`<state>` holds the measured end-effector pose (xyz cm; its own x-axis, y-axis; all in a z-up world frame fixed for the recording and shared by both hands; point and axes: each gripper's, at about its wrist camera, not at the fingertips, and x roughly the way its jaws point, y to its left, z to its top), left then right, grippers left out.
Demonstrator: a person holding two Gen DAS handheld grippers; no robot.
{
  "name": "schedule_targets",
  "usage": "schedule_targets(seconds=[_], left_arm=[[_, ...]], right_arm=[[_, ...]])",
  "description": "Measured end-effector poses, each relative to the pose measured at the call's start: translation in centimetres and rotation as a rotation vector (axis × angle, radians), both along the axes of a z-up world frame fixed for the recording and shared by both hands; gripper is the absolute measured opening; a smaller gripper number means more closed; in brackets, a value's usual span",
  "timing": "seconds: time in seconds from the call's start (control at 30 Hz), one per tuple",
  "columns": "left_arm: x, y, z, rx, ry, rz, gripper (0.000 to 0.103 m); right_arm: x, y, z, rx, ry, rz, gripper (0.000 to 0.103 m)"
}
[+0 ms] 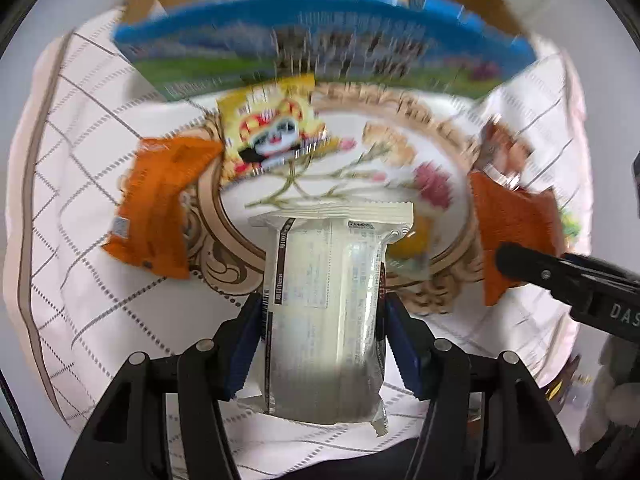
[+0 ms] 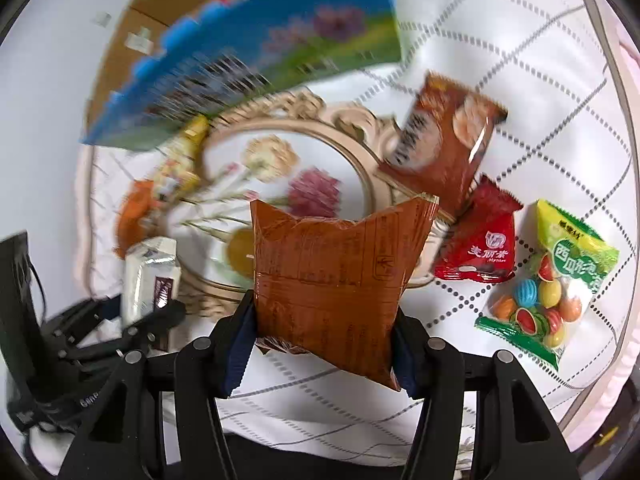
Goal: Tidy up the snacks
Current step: 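Carry both packets into the box and open both tools to drop them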
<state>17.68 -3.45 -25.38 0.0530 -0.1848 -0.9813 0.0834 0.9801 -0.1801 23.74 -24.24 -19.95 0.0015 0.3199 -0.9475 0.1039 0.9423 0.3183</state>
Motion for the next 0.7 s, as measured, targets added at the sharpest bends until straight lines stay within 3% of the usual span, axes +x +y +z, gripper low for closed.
schedule_targets(seconds=[0.1,0.2,0.4,0.57,0.7], left_arm=[[1.2,0.9,2.7,-0.038,-0.061,0.024,0.057],[4.3,1.9,5.4,-0.072,-0.116,0.032,0.057],[11.9,4.1,9.9,-0.094,-0.202,0.069,0.057],[19.3,4.7,10.4,-0.051,-0.223,0.09,0.057],[24.8,5.2,9.1,-0.027,-0.195,0.095,0.058]], right_arm=[[1.4,0.4,1.9,0.034,-0.047,-0.015,0.061],[3.3,0.2,5.3,0.073,-0.107,-0.025,0.061],[9.4,1.8,8.6,0.081,-0.185,-0.024,0.061],[16.1,3.1,9.2,0.047,-0.216,-0.031,0.061],[21.1,4.8,8.3,0.019,-0.225,-0.036,0.061]])
